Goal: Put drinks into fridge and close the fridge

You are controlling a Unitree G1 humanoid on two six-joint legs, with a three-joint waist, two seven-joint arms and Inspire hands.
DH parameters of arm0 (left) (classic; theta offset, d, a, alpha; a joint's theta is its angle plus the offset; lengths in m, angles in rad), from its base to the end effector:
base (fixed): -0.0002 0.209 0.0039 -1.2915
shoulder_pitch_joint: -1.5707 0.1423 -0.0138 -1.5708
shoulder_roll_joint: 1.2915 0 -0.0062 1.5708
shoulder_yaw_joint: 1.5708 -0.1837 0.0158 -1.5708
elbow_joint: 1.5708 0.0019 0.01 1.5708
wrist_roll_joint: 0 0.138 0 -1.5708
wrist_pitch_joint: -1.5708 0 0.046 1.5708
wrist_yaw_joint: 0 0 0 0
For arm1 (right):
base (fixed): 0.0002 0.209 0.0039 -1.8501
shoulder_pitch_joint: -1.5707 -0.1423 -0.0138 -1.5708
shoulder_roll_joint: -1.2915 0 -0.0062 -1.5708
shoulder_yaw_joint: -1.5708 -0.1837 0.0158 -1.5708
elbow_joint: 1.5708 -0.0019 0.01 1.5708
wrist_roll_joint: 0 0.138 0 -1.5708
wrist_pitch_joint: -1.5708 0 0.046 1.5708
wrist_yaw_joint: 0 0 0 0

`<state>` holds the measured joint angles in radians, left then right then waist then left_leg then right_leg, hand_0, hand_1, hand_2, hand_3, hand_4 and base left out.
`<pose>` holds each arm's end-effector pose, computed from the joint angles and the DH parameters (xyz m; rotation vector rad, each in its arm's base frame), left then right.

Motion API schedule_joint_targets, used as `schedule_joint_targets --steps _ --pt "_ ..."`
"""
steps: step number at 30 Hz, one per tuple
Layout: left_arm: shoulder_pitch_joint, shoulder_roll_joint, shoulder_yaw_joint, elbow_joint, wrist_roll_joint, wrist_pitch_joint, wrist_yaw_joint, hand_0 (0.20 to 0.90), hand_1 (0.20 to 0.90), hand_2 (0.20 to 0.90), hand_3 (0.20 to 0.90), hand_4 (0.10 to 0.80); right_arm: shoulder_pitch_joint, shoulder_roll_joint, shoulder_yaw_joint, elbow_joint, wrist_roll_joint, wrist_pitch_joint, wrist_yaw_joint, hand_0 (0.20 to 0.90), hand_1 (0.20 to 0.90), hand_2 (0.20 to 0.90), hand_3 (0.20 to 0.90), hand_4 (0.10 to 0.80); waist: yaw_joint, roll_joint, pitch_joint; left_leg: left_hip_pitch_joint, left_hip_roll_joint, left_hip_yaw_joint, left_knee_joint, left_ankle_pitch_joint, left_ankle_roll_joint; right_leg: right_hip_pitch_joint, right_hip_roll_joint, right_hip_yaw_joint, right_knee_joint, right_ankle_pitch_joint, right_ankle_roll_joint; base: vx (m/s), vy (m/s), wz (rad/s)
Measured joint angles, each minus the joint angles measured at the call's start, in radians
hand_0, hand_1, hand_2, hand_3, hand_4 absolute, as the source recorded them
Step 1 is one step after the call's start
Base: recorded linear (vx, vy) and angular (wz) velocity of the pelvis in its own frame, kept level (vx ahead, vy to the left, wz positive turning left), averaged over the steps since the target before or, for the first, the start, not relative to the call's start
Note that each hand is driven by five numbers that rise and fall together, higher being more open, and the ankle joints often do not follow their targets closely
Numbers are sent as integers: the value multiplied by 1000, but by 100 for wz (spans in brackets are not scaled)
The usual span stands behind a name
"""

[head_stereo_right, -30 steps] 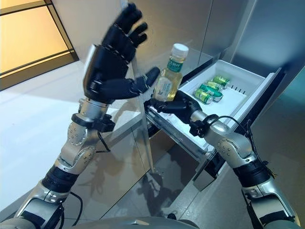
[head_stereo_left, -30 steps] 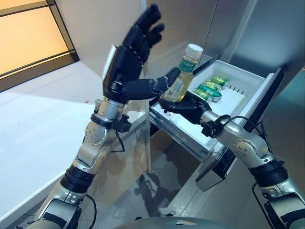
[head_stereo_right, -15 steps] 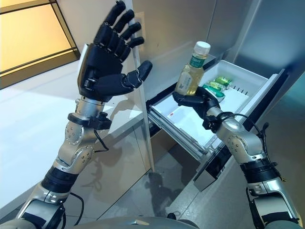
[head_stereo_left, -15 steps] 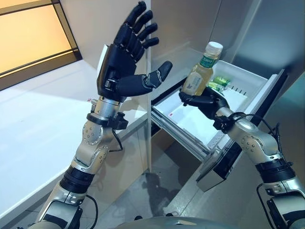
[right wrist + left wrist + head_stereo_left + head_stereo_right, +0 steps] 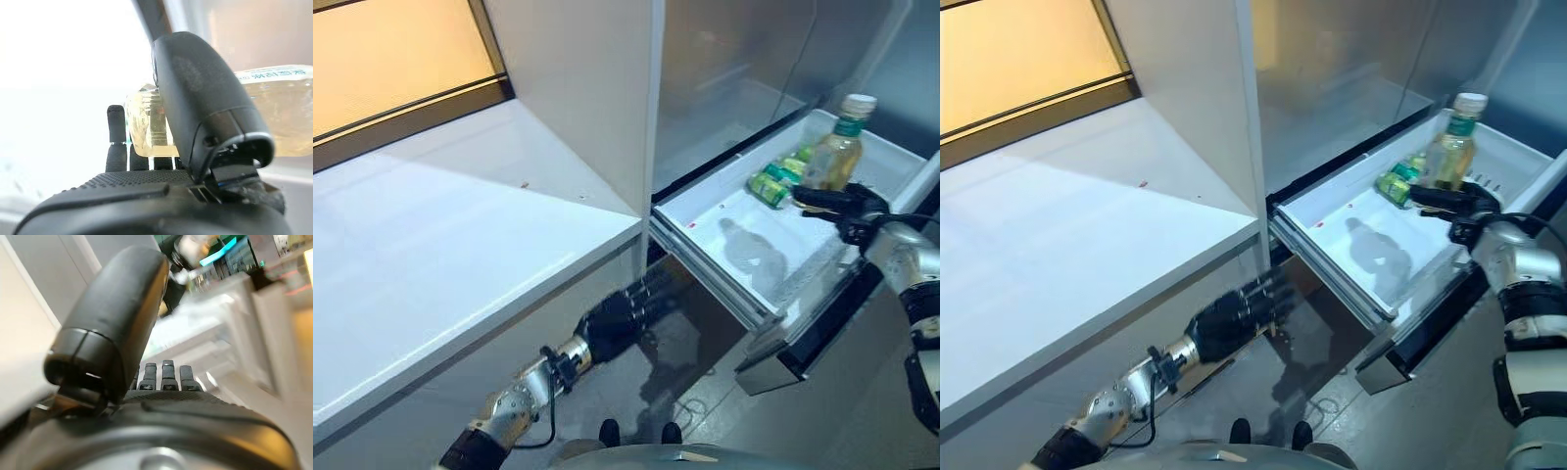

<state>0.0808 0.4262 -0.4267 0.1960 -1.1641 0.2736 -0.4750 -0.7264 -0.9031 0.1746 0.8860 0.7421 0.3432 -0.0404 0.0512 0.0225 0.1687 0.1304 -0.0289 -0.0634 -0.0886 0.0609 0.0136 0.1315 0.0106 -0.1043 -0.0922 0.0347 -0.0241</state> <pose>0.1532 0.1663 -0.0242 -0.8613 0.6042 -0.6441 0.2864 -0.3509 0.1522 -0.0366 0.3576 -0.4400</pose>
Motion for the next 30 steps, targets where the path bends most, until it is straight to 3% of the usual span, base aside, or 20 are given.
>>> schedule_joint_targets --steps 5,11,18,24,30 --pt "-5 -6 -21 191 115 -18 -53 900 900 900 900 800 -34 0 1 149 -87 -17 58 300 300 300 200 100 27 1 0 -4 -2 -37 0 13 -3 10 -1 -39 0 -5 0 29 -51 21" --pt "-8 -26 -40 424 294 -80 -26 900 900 900 900 800 -35 4 19 245 -247 -15 113 300 300 300 200 100 56 -1 2 -58 -4 -74 0 41 -10 -29 -1 -72 0 -6 -1 -87 -119 23" --pt "-131 -62 -25 724 545 -172 104 900 900 900 900 800 -91 65 93 348 -356 69 160 300 300 300 200 100 90 -12 23 -147 1 -89 0 66 -18 -111 5 -94 0 11 -13 -133 -87 8" --pt "-181 -68 114 901 597 -194 175 900 900 900 900 800 -149 106 119 364 -414 121 219 300 300 300 200 100 88 -30 99 -172 5 -70 1 67 -20 -141 9 -77 0 20 -18 -20 -55 -7" --pt "-190 -62 179 967 596 -189 189 900 900 900 900 800 -181 107 142 385 -583 112 266 300 300 300 200 100 87 -37 129 -173 2 -66 1 67 -21 -141 5 -69 0 20 -17 0 -43 -1"
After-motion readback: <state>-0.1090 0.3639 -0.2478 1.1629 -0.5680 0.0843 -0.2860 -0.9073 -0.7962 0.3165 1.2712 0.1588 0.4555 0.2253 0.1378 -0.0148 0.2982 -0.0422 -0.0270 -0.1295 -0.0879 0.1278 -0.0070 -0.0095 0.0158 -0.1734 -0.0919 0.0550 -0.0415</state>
